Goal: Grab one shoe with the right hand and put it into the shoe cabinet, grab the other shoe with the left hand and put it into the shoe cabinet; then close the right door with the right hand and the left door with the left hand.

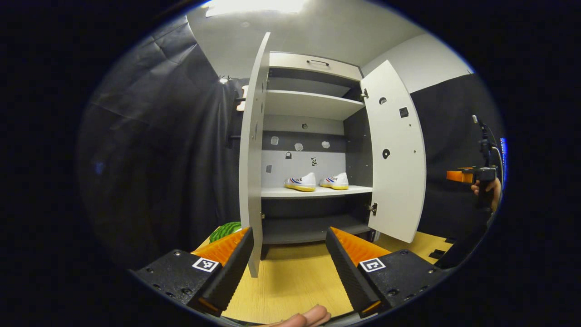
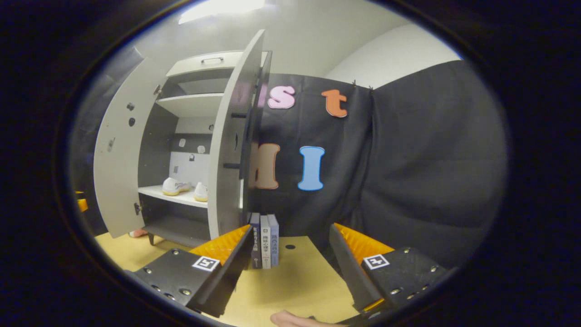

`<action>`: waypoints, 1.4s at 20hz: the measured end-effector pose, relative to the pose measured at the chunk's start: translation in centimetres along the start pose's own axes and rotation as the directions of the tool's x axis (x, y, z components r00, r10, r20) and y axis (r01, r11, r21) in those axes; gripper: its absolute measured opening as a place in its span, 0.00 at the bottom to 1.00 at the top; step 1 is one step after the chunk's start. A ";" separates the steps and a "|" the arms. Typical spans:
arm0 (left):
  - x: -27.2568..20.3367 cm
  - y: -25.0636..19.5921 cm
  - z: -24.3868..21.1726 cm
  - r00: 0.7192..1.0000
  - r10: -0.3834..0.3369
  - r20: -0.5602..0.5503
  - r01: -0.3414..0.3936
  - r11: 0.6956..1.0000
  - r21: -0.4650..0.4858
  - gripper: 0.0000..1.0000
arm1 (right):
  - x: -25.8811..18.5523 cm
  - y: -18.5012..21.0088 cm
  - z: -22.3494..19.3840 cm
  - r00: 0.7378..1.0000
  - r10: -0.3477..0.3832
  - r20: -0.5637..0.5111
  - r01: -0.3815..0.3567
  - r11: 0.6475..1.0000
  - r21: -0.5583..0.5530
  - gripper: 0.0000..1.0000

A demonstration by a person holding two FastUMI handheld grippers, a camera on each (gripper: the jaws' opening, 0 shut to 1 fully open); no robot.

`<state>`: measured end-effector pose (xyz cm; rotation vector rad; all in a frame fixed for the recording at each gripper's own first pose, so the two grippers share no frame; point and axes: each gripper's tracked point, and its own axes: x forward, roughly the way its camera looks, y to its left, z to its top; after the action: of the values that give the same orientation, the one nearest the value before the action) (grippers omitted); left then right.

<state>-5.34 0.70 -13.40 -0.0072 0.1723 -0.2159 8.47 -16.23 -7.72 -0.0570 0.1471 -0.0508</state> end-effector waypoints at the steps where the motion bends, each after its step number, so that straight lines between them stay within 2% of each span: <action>1: -0.1 0.3 0.1 1.000 0.005 0.001 -0.005 1.000 0.001 0.96 | 0.8 0.1 0.8 1.000 0.016 0.001 -0.016 1.000 -0.001 0.99; 3: -0.3 1.2 0.5 1.000 0.022 0.005 -0.022 1.000 0.005 0.96 | 2.9 0.2 2.7 0.999 0.031 0.007 -0.031 0.999 0.014 0.99; 4: -0.5 2.1 1.6 0.999 0.027 0.021 -0.027 1.000 -0.006 0.94 | 6.3 -0.4 5.3 1.000 0.013 0.011 -0.013 0.997 0.080 0.98; 7: -0.5 2.2 2.2 0.999 0.027 0.027 -0.027 1.000 0.001 0.97 | 7.8 -0.5 5.9 1.000 -0.003 -0.007 0.004 0.996 0.091 0.98; 10: -0.6 2.6 2.4 0.999 0.025 0.026 -0.025 1.000 0.012 0.97 | 8.0 0.9 7.2 1.000 -0.004 0.013 0.004 0.999 0.034 0.98; 12: -0.6 3.1 2.6 0.999 0.020 0.030 -0.021 1.000 0.013 0.97 | 8.3 2.6 6.9 1.000 0.021 -0.010 -0.021 0.999 0.034 0.98; 13: -0.6 3.9 2.6 0.999 0.031 0.028 -0.031 0.999 0.008 0.96 | 8.0 2.9 6.3 0.999 0.014 -0.040 -0.013 1.000 0.027 0.98; 15: -0.8 5.2 2.8 0.998 0.055 0.034 -0.055 0.998 0.004 0.96 | 8.4 2.7 6.4 0.999 0.000 -0.041 0.002 0.999 0.042 0.91; 17: -1.0 6.1 3.0 0.997 0.072 0.042 -0.072 0.997 0.004 0.96 | 8.4 3.0 6.3 0.999 0.000 -0.052 0.004 0.997 0.079 0.93; 19: -1.2 6.7 3.2 0.996 0.076 0.045 -0.076 0.997 0.000 0.96 | 8.3 3.0 6.3 0.999 -0.017 -0.049 0.020 0.998 0.058 0.90; 21: -1.3 7.0 3.4 0.996 0.081 0.047 -0.080 0.997 -0.016 0.96 | 8.2 3.2 6.6 0.998 -0.043 -0.043 0.044 0.999 0.027 0.93; 22: -1.4 7.2 3.5 0.995 0.082 0.048 -0.081 0.996 -0.022 0.96 | 8.0 3.3 6.9 0.998 -0.051 -0.035 0.052 0.998 0.022 0.89; 23: -1.5 7.3 3.5 0.995 0.084 0.050 -0.083 0.996 -0.025 0.96 | 8.1 3.6 7.0 0.998 -0.054 -0.031 0.054 0.998 0.027 0.93; 28: -2.1 7.2 3.8 0.994 0.088 0.063 -0.086 0.996 -0.025 0.96 | 7.7 6.6 6.9 0.999 0.036 -0.031 -0.033 0.995 0.089 0.92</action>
<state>-5.19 8.16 -9.44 -0.0285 0.1108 -0.1267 17.42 -9.66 -2.45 0.0349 0.1782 -0.0233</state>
